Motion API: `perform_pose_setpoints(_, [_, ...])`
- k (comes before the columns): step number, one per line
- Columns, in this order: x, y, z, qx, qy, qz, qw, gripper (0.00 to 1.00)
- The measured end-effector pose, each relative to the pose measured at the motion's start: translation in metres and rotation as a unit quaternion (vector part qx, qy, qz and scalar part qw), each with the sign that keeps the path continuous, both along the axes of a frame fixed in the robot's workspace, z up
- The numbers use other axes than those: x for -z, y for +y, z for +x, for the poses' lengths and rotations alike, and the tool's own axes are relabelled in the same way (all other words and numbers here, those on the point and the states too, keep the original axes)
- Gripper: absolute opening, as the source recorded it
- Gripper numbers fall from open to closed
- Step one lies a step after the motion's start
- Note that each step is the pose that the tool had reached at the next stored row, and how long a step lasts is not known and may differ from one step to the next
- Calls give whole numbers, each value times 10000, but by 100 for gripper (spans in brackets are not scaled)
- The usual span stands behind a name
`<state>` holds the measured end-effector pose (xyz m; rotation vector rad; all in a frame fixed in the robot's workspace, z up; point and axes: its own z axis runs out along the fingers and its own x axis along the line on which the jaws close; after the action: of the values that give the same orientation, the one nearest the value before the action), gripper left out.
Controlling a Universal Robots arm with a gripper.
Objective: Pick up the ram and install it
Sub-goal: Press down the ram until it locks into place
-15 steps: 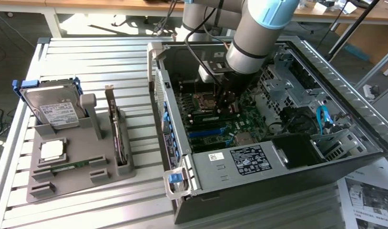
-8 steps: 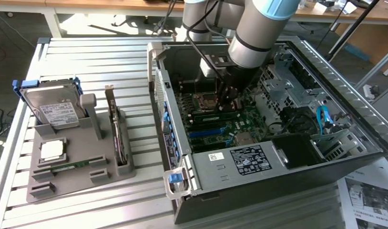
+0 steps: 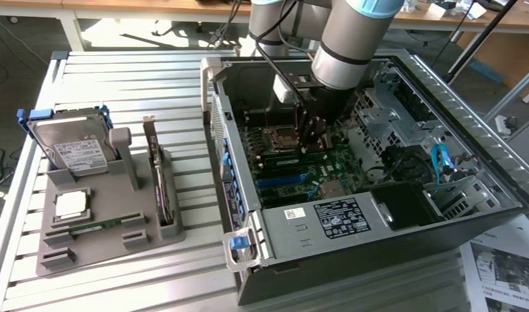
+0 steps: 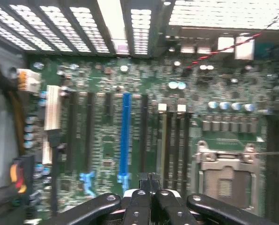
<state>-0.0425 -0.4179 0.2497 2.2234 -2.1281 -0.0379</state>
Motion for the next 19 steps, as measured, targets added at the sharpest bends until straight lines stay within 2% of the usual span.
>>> perform_pose_setpoints(2, [0,2,0,0,0,-1,10000,11])
perform_pose_setpoints(4, [0,23,0,0,0,-1,10000,11])
perform_pose_setpoints(13, [1,142,0,0,0,-1,10000,11])
perform_pose_setpoints(19, [14,143,0,0,0,0,10000,11])
